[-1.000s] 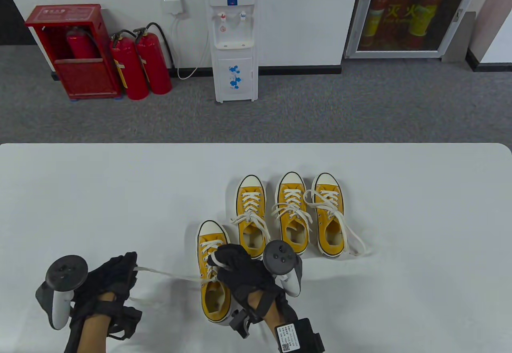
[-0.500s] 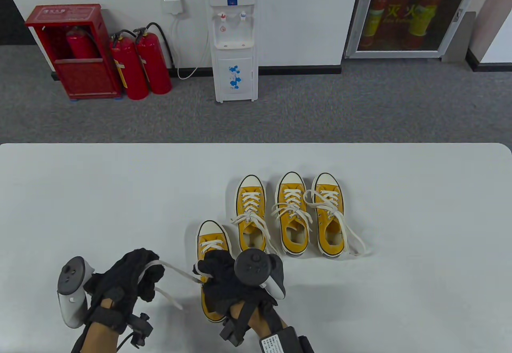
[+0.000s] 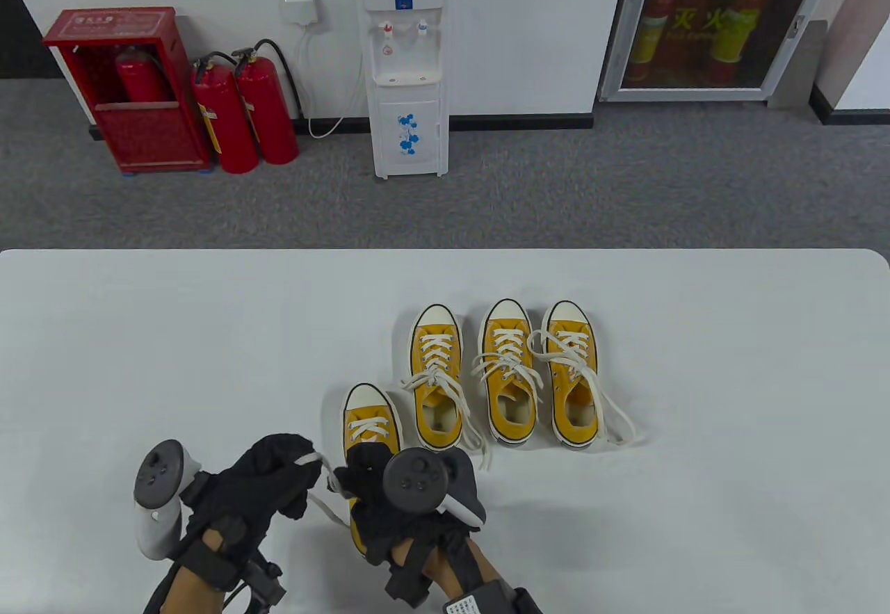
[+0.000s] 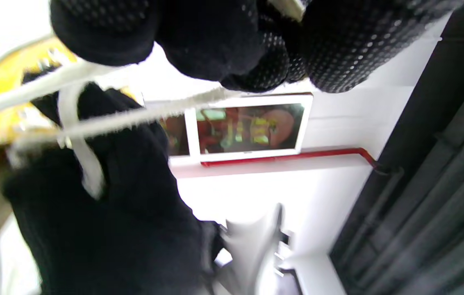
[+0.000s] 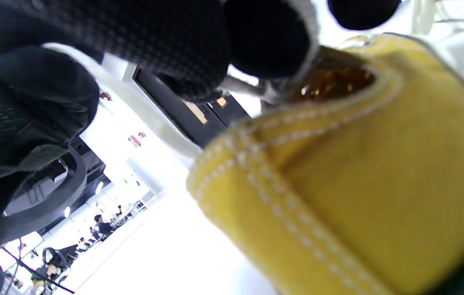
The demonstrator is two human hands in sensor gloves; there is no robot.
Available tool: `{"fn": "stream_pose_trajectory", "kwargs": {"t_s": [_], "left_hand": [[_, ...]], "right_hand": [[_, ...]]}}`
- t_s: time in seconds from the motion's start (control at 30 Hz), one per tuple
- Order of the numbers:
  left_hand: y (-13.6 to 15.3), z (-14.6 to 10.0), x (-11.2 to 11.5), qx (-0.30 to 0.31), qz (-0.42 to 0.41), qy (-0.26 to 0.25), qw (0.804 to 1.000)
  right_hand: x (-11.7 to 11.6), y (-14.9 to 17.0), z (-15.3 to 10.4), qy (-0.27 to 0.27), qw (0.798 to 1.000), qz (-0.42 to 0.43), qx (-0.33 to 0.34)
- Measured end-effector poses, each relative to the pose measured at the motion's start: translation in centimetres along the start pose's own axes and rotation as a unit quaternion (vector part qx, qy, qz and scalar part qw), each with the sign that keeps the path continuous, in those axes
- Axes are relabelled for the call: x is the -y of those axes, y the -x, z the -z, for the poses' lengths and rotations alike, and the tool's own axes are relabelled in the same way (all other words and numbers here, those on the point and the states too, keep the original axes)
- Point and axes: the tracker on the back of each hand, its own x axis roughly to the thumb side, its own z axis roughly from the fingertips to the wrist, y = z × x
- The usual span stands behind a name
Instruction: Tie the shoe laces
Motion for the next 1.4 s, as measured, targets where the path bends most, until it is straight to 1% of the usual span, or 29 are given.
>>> {"fn": "stream_pose_trajectory", "kwargs": {"t_s": [0.17,0.3,0.4,0.47,0.53,0.57,0.7,0.83,0.93,1.0,1.07,1.13,1.2,1.3,1.4], "left_hand": [[-0.1,0.2,-0.5,-0.013,0.067,-0.072,0.995],[0.7,0.7,-0.6,-0.049,0.122,-0.117,0.984],[1.7,1.3,-0.6,-0.081,0.142,-0.138,0.977],[2.5,1.6,-0.6,-0.099,0.175,-0.148,0.968],[3.3,2.1,-0.5,-0.114,0.208,-0.142,0.961],[3.6,2.2,-0.4,-0.120,0.215,-0.137,0.959],[4.9,2.8,0.5,-0.140,0.242,-0.107,0.954],[5.5,3.1,1.6,-0.149,0.283,-0.082,0.944],[5.9,3.2,2.1,-0.154,0.296,-0.074,0.940],[6.1,3.1,2.5,-0.154,0.317,-0.075,0.933],[6.3,3.1,2.7,-0.153,0.340,-0.075,0.925],[6.3,3.1,2.9,-0.154,0.351,-0.069,0.921],[6.3,3.0,2.9,-0.152,0.363,-0.077,0.916],[6.6,2.9,2.9,-0.155,0.365,-0.070,0.915],[6.6,2.8,2.9,-0.153,0.374,-0.069,0.912]], "right_hand": [[0.0,-0.5,0.0,-0.013,1.000,-0.021,0.018],[0.2,-0.5,-0.1,-0.012,0.999,-0.025,0.028],[0.5,-0.3,-0.1,-0.007,1.000,-0.002,0.031],[0.7,0.0,-0.1,-0.003,0.999,0.020,0.030],[0.9,0.3,-0.1,0.000,0.999,0.044,0.027],[1.0,0.5,-0.1,0.001,0.998,0.053,0.026],[1.5,1.6,0.0,0.020,0.991,0.130,0.015],[1.9,3.1,-0.2,0.043,0.976,0.211,-0.007],[2.0,4.1,-0.3,0.048,0.964,0.260,-0.023],[2.0,4.7,-0.4,0.056,0.955,0.289,-0.033],[1.9,5.0,-0.4,0.062,0.951,0.301,-0.039],[1.8,5.1,-0.4,0.057,0.950,0.303,-0.040],[1.7,5.1,-0.4,0.059,0.947,0.312,-0.042],[1.5,5.0,-0.4,0.056,0.946,0.316,-0.040],[1.5,4.9,-0.4,0.064,0.948,0.308,-0.042]]}}
